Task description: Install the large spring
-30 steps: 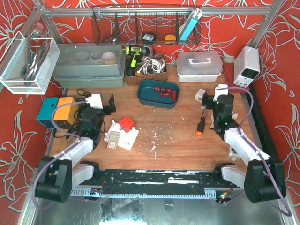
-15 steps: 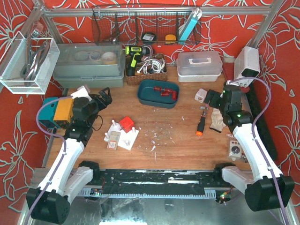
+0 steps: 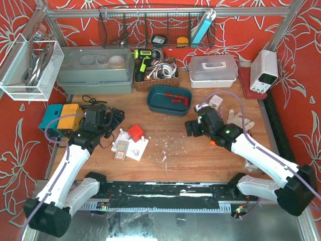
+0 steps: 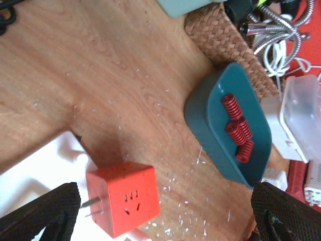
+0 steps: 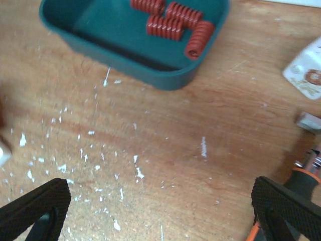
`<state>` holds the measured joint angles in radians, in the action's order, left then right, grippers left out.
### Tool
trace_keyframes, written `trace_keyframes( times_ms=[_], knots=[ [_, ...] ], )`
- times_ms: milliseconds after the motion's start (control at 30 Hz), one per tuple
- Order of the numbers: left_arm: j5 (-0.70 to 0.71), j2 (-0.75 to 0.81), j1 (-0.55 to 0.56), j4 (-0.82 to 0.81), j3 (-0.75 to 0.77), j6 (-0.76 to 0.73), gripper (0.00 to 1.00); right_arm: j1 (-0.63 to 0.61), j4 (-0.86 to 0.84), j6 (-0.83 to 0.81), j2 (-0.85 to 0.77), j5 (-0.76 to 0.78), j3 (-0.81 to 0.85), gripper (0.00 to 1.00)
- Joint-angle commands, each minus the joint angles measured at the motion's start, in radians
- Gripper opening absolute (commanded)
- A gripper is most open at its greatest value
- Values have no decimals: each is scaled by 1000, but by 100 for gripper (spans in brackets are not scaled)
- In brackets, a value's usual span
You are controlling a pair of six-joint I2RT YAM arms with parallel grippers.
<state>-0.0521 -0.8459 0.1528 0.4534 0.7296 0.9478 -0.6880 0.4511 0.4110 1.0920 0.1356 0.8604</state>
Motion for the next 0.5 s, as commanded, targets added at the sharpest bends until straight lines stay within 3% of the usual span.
trace_keyframes(
  times_ms=[0, 167, 300, 467],
  knots=[
    [88, -89, 61, 276, 147, 101, 92, -141, -73, -94, 49, 183, -29, 99],
    [172, -214, 223, 394, 237, 158, 93, -305, -215, -196, 78, 282, -80, 99],
    [189, -277, 319, 422, 254, 207, 88, -313, -336, -207, 31, 184, -158, 99],
    [191, -333, 370, 439, 259, 248, 82, -313, -463, -216, -99, 206, -262, 99]
  ],
)
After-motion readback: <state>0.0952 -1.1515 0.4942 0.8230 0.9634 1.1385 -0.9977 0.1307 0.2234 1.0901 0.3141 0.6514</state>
